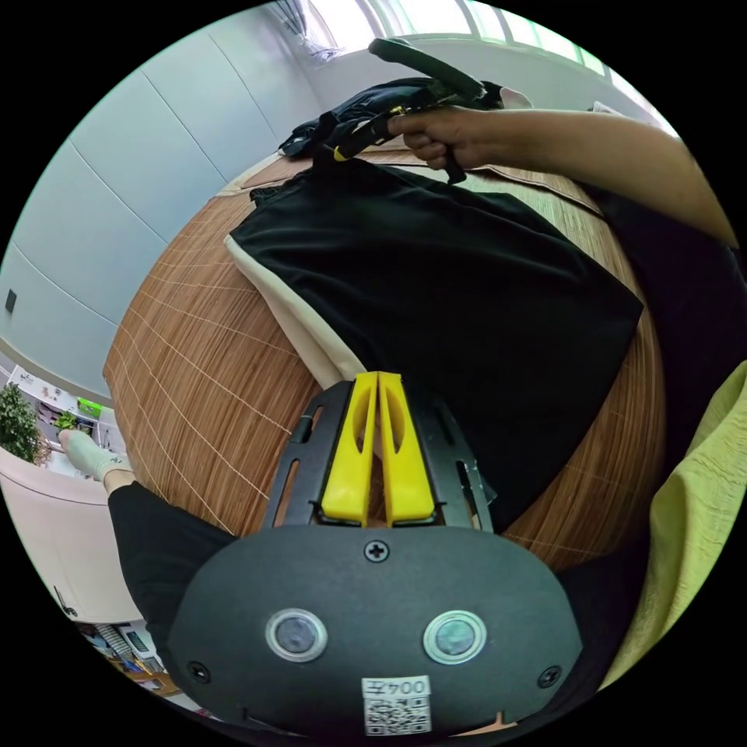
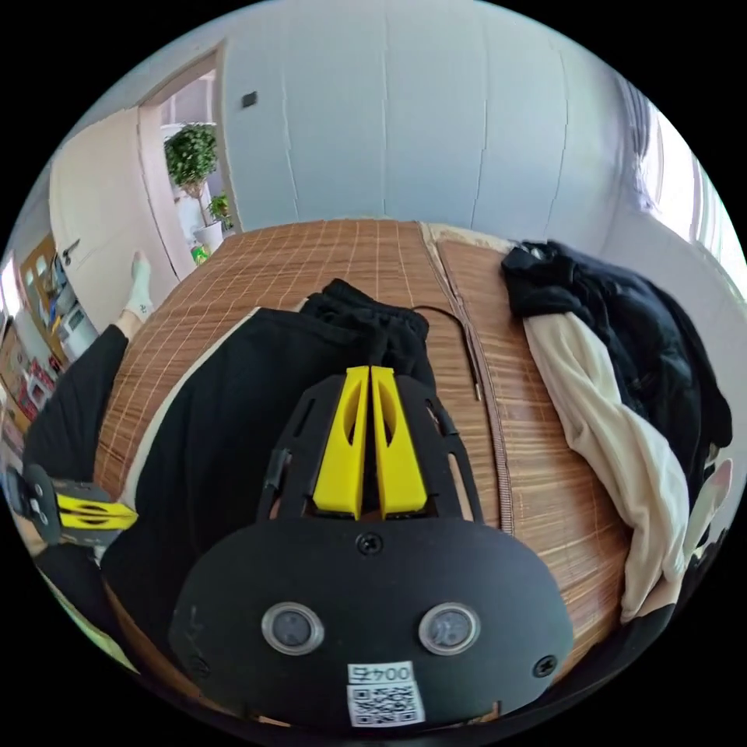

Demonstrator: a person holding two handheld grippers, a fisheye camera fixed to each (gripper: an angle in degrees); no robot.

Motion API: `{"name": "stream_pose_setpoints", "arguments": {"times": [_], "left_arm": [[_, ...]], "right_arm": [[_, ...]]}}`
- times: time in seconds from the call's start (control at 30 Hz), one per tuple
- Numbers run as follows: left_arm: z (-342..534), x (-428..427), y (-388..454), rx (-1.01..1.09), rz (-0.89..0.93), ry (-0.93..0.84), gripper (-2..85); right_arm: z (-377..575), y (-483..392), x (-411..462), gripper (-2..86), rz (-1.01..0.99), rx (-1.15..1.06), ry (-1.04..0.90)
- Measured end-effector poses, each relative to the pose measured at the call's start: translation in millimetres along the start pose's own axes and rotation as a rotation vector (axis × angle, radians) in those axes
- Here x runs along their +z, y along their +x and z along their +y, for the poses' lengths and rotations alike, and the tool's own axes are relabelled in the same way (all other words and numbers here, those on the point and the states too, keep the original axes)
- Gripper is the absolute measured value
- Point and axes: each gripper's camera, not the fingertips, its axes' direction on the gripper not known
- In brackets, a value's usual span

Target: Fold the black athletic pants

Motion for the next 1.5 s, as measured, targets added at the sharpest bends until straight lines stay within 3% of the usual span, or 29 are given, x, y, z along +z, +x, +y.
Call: {"name": "stream_pose_setpoints", "arguments": {"times": [0.13, 0.23, 0.53, 0.83, 1.0, 1.1, 1.17, 1.27, 1.33, 1.5], "left_arm": [[2.6, -0.4, 1.0, 0.0, 0.0, 0.003, 0.2], [5.5, -1.2, 1.7, -0.002, -0.001, 0.005, 0.2], [10.4, -2.2, 3.1, -0.004, -0.002, 0.007, 0.2], [13.3, -3.4, 4.5, -0.004, -0.005, 0.009, 0.2], [14.1, -4.4, 6.3, -0.003, -0.013, 0.009, 0.1], [13.9, -4.9, 7.7, 0.002, -0.021, 0.009, 0.1], [13.9, -5.2, 7.1, 0.0, -0.017, 0.009, 0.2], [13.6, -5.8, 6.5, -0.002, -0.014, 0.009, 0.2], [13.2, -6.2, 7.0, 0.0, -0.017, 0.008, 0.2], [12.1, -7.6, 7.2, 0.004, -0.021, 0.008, 0.2]], "right_arm": [[31.1, -52.5, -12.2, -0.5, 0.128, -0.196, 0.081], [29.7, -42.8, -11.2, 0.0, 0.15, -0.138, 0.073], [10.4, 48.7, -4.3, 8.3, -0.129, 0.104, -0.048], [8.4, 74.7, 8.5, 8.7, -0.311, 0.167, -0.103], [3.2, 80.9, 10.4, 4.3, -0.442, 0.211, -0.099], [-6.3, 29.7, -33.6, 3.7, -0.275, 0.072, -0.014], [-8.6, -32.1, -67.6, 3.5, -0.057, -0.12, 0.05], [-1.9, -93.5, -74.2, 3.3, 0.277, -0.31, 0.064], [3.6, -105.2, -59.4, 3.4, 0.393, -0.335, 0.036], [14.8, -85.3, -15.2, 3.9, 0.415, -0.281, -0.075]]}}
